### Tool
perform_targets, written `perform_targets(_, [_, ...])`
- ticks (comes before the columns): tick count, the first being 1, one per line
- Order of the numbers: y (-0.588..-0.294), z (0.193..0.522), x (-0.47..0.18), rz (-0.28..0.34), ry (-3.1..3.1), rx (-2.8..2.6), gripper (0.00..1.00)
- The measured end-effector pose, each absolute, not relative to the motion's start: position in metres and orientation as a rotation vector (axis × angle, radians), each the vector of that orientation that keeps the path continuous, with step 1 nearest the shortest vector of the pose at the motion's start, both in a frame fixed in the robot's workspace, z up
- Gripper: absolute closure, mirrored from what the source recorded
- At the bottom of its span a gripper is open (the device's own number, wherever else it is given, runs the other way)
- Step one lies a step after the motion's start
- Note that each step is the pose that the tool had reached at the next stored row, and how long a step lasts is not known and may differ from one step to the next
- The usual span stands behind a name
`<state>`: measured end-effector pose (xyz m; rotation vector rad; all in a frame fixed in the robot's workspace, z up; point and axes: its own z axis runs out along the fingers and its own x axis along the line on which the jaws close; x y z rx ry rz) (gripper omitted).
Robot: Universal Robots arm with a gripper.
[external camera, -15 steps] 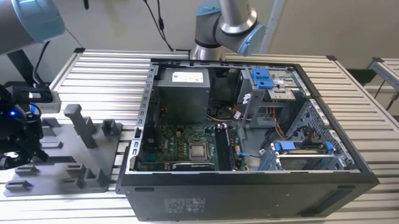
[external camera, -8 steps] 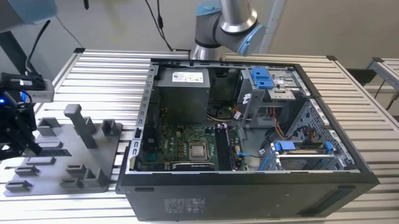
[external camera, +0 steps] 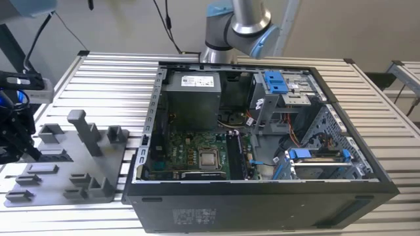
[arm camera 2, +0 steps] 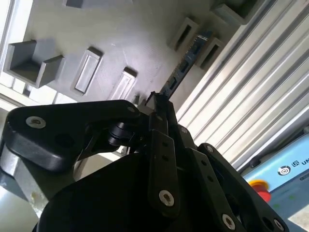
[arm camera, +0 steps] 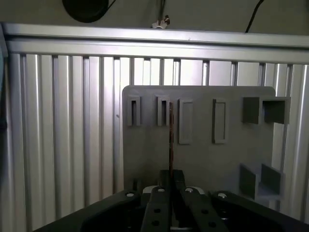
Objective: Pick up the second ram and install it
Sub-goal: 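Pick up the second ram and move it above second insertion slot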
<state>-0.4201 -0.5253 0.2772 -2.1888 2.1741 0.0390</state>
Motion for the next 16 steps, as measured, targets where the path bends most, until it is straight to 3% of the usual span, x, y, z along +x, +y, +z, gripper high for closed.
perform_targets(16, [-0.525, 0.317, -0.420, 0.037, 2.180, -2.182, 0.86])
